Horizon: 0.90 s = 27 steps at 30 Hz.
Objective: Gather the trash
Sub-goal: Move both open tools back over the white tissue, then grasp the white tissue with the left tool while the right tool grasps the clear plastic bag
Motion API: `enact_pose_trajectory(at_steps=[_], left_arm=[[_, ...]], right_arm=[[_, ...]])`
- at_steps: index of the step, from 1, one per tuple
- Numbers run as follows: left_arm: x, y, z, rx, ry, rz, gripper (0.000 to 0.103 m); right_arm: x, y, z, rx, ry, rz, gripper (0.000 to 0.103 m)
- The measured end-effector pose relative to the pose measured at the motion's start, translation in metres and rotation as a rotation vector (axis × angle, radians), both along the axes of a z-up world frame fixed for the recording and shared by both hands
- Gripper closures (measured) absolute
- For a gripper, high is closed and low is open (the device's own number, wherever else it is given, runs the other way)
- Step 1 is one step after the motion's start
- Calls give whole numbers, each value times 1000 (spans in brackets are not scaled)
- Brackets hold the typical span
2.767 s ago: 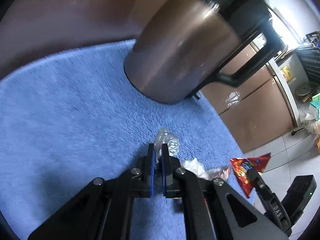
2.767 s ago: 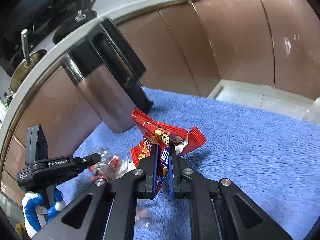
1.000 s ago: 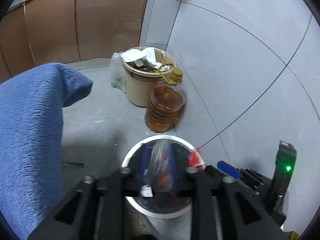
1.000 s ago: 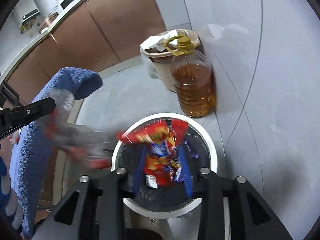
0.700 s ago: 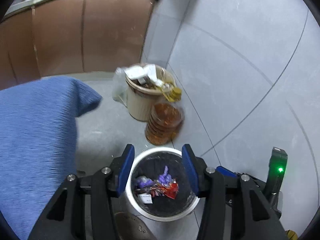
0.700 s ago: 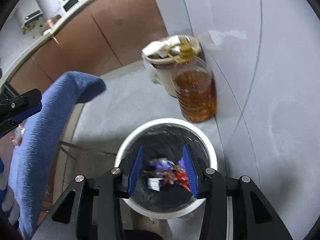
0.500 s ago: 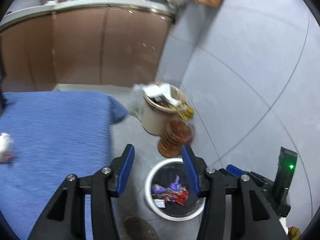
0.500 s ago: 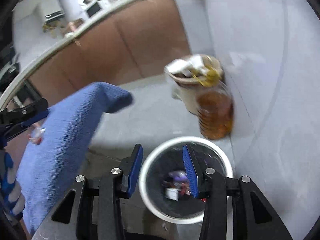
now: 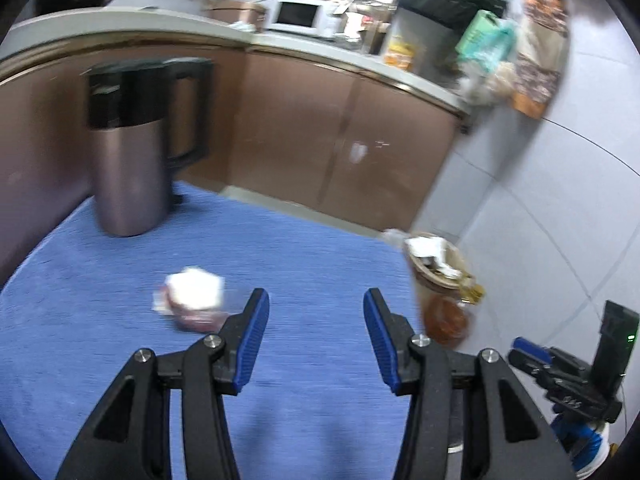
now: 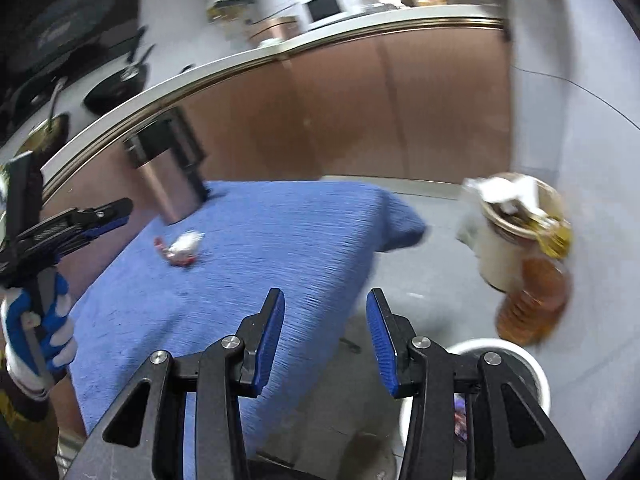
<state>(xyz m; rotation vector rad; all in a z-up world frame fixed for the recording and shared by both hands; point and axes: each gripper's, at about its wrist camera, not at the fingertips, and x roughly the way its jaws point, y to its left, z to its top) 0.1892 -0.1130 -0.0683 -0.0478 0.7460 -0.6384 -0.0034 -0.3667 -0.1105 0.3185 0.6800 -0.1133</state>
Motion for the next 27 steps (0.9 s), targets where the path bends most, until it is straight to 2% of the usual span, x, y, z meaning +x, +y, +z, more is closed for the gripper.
enact_pose_trajectory(at_steps=[3, 7, 11, 15, 18, 22, 23, 24, 25, 27], left_arm=[[33, 24, -14, 13, 48, 56, 51], [94, 45, -40, 30, 158, 102, 46], [144, 41, -73, 72, 289, 67, 46], [172, 28, -104, 118, 392, -20, 46], [183, 24, -115, 126, 422, -34, 46], [185, 18, -121, 148, 413, -53, 47], [184, 17, -121, 152, 407, -58, 48], [181, 16, -121, 157, 400, -62, 49], [181, 17, -122, 158, 396, -65, 57], [175, 15, -123, 181, 374, -59, 68]], right_arm=[[35, 24, 1, -13, 9, 95, 51], [92, 59, -8, -8, 25, 250, 50], [154, 96, -23, 2, 33, 401, 47], [200, 125, -42, 10, 55, 496, 44], [227, 144, -56, -1, 79, 550, 44], [249, 158, -74, -21, 127, 573, 45], [251, 159, -77, -22, 141, 580, 50], [253, 162, -78, -30, 153, 589, 60], [253, 166, -79, -42, 160, 602, 66], [251, 172, -80, -70, 177, 621, 89]])
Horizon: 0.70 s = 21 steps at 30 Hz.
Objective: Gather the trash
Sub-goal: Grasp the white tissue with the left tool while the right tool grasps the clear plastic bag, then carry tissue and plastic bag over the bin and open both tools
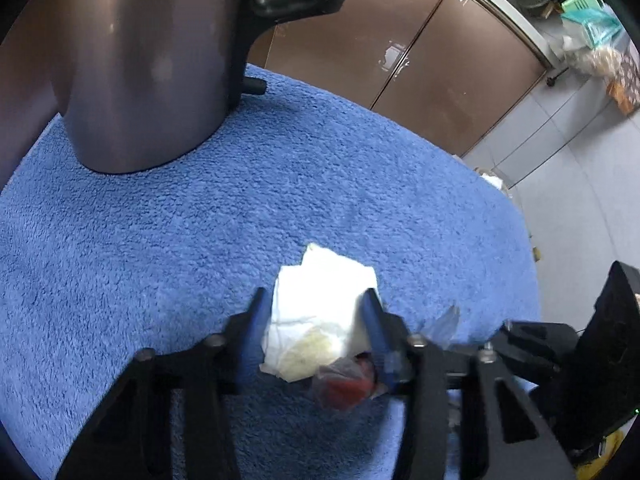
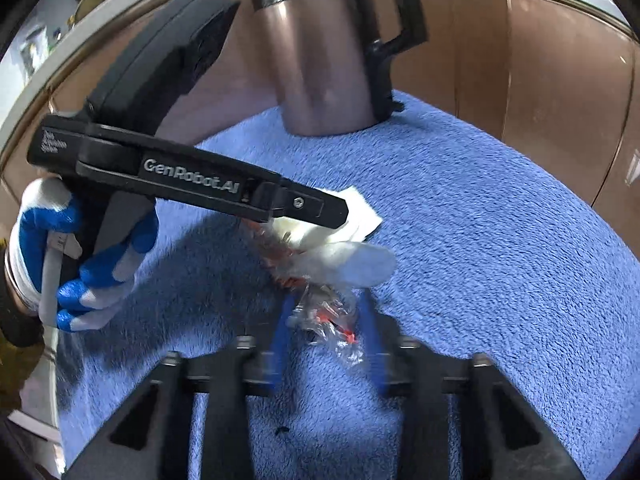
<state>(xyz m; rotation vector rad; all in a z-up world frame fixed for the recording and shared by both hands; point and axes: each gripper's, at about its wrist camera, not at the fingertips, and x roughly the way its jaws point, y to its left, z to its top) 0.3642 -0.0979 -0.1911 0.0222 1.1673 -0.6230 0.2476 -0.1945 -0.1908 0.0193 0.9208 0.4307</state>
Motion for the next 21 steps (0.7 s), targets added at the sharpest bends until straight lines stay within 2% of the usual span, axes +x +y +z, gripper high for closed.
enact_pose_trajectory(at_steps=[3, 4, 7, 11, 15, 21], left_arm=[[-7, 2, -3, -20, 15, 12, 91], [-11, 4, -2, -25, 7, 24, 95], [-21, 13, 5, -58, -11, 57, 98], [-38, 31, 31, -103, -61, 106, 98], [-70, 50, 65, -115, -142, 139, 98], [-138, 72, 119, -106, -294, 185, 98]], right_arm=[[-6, 7, -1, -33, 3, 13, 92], [-10, 8, -1, -29, 2, 13, 93], [-25, 10, 2, -19, -1, 15, 95], [-59, 5, 15, 13, -24, -1, 97], [-97, -5, 39, 45, -74, -30, 97], [-159, -25, 83, 85, -170, -107, 97]])
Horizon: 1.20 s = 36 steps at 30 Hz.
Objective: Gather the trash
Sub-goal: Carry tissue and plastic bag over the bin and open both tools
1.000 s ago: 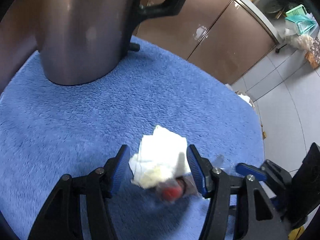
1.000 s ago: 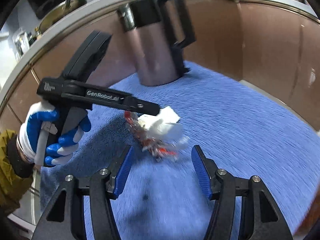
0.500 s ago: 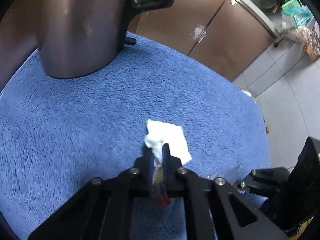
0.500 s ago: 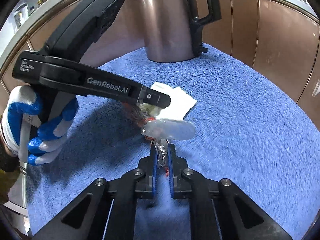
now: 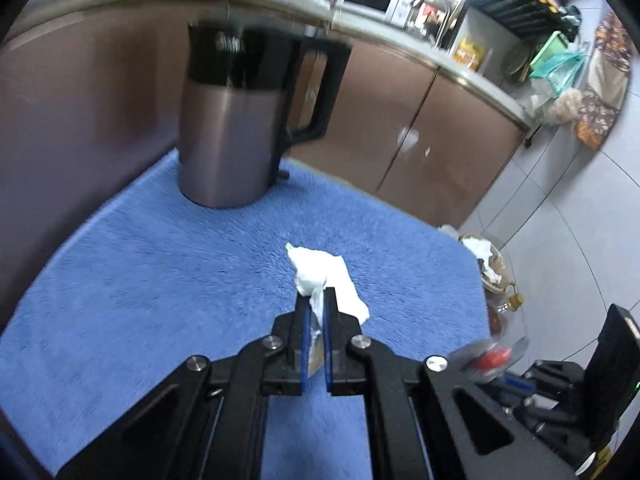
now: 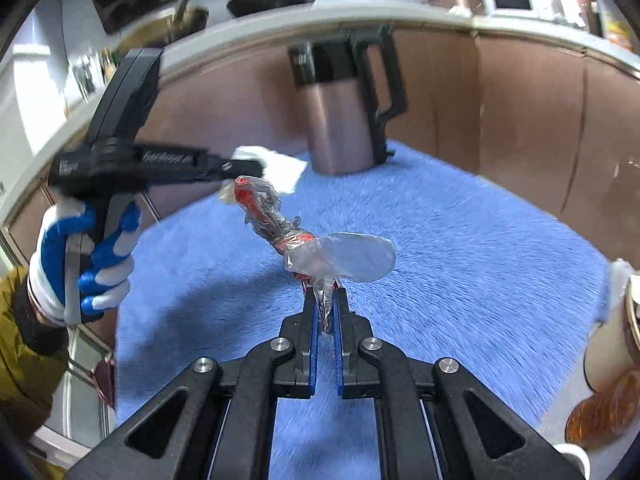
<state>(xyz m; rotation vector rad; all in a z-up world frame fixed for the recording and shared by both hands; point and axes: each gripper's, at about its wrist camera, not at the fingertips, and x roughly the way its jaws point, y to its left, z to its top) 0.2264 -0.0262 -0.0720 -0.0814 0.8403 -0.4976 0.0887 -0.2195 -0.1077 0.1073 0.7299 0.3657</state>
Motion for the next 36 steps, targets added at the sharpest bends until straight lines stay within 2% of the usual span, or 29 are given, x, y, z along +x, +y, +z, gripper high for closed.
enact_pose_trajectory(at_steps=[5, 10, 14, 17, 21, 25, 31, 36], left_arm=[[-59, 1, 41, 13, -115, -2, 98], [-108, -11, 78, -15, -203, -27, 98], [-142, -43, 96, -49, -240, -115, 98], [-159, -82, 93, -44, -231, -216, 98], [-182, -151, 71, 4, -198, -358, 98], [-201, -232, 26, 89, -132, -500, 98], [-214, -333, -57, 233, -13, -631, 94], [-217, -385, -109, 266, 80, -689, 94]], right_arm=[[-61, -29, 33, 18, -77, -115, 97], [-121, -74, 61, 18, -156, -277, 97], [-171, -111, 71, -3, -194, -433, 97], [-198, -140, 60, -29, -172, -568, 97], [-232, -189, 17, -13, -54, -746, 97], [-240, -225, -34, 17, 78, -846, 97], [-229, -265, -102, 70, 207, -925, 96], [-212, -289, -143, 72, 264, -949, 93]])
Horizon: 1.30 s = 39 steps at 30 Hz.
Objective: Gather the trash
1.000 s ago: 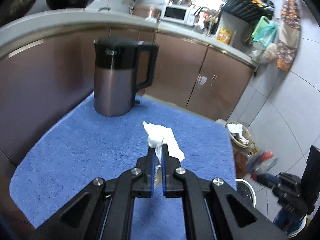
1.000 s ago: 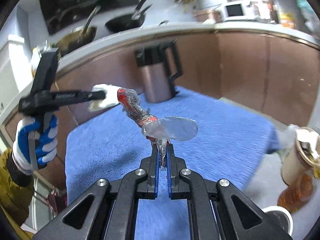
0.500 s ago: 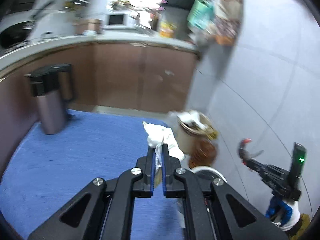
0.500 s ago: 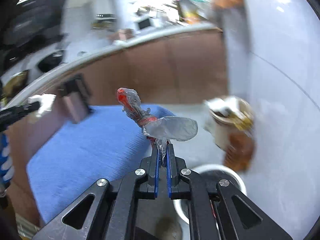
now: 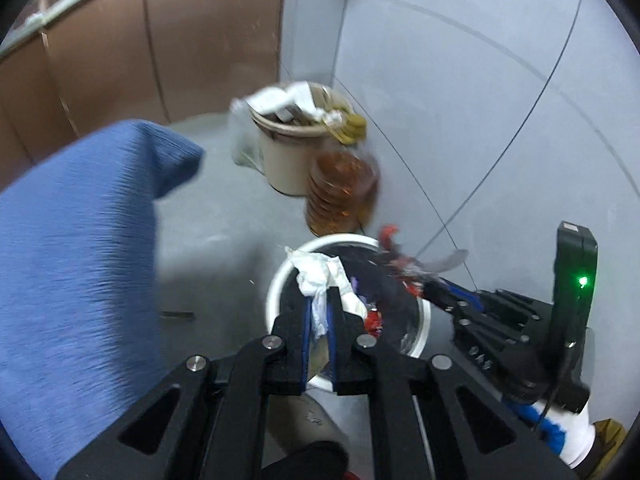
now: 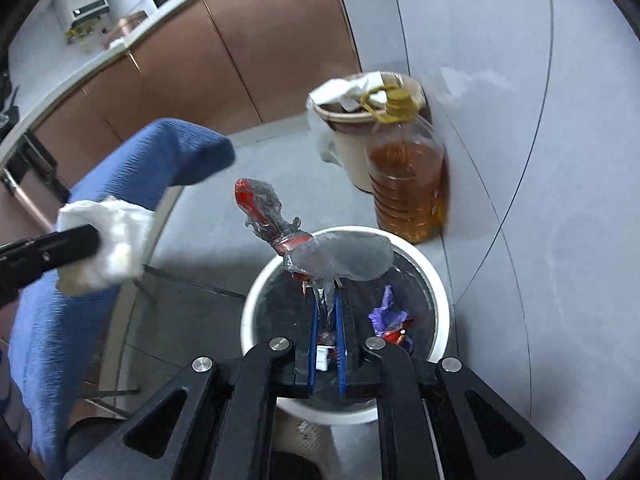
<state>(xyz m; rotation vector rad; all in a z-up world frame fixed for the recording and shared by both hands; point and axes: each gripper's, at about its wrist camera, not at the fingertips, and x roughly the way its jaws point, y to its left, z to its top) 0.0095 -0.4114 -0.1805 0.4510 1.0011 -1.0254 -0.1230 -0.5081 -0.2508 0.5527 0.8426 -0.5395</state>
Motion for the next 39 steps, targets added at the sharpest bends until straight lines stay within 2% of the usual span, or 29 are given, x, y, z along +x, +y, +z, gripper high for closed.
enact_pose_trajectory(at_steps=[2, 3, 4, 5, 6, 7, 8, 10, 13, 18, 24, 27, 33, 39], left_arm=[[1, -11, -14, 17, 21, -6, 92], [2, -17, -20, 20, 35, -10, 87], [-1, -23, -24, 18, 45, -13, 77], [-1, -26, -26, 17, 45, -9, 71], [1, -26, -26, 12, 44, -3, 59], [2, -27, -26, -2, 50, 0, 50], [4, -27, -25, -15, 60, 2, 48], [7, -26, -20, -46, 70, 13, 47], [14, -15, -4, -81, 38, 45, 47], [20, 22, 34, -140, -73, 128, 44], [19, 98, 86, -213, -253, 269, 25], [20, 139, 106, -232, -302, 352, 24], [14, 222, 138, -247, -411, 513, 21], [-3, 286, 156, -259, -493, 641, 18]], right_arm=[[4, -9, -15, 13, 23, -10, 93], [2, -11, -20, 14, 30, -13, 93], [4, -14, -28, 16, 43, -19, 93], [3, -16, -32, 20, 49, -23, 87], [3, -19, -37, 26, 56, -30, 78], [3, -21, -39, 27, 61, -36, 73], [3, -22, -42, 26, 64, -39, 68], [1, -24, -43, 26, 63, -43, 66], [1, -22, -36, 8, 54, -47, 56], [3, -5, 5, -74, -9, -38, 29], [13, 31, 60, -150, -107, 14, 11], [24, 60, 86, -179, -157, 79, 2], [44, 127, 136, -243, -241, 225, 0], [55, 180, 175, -286, -307, 331, 0]])
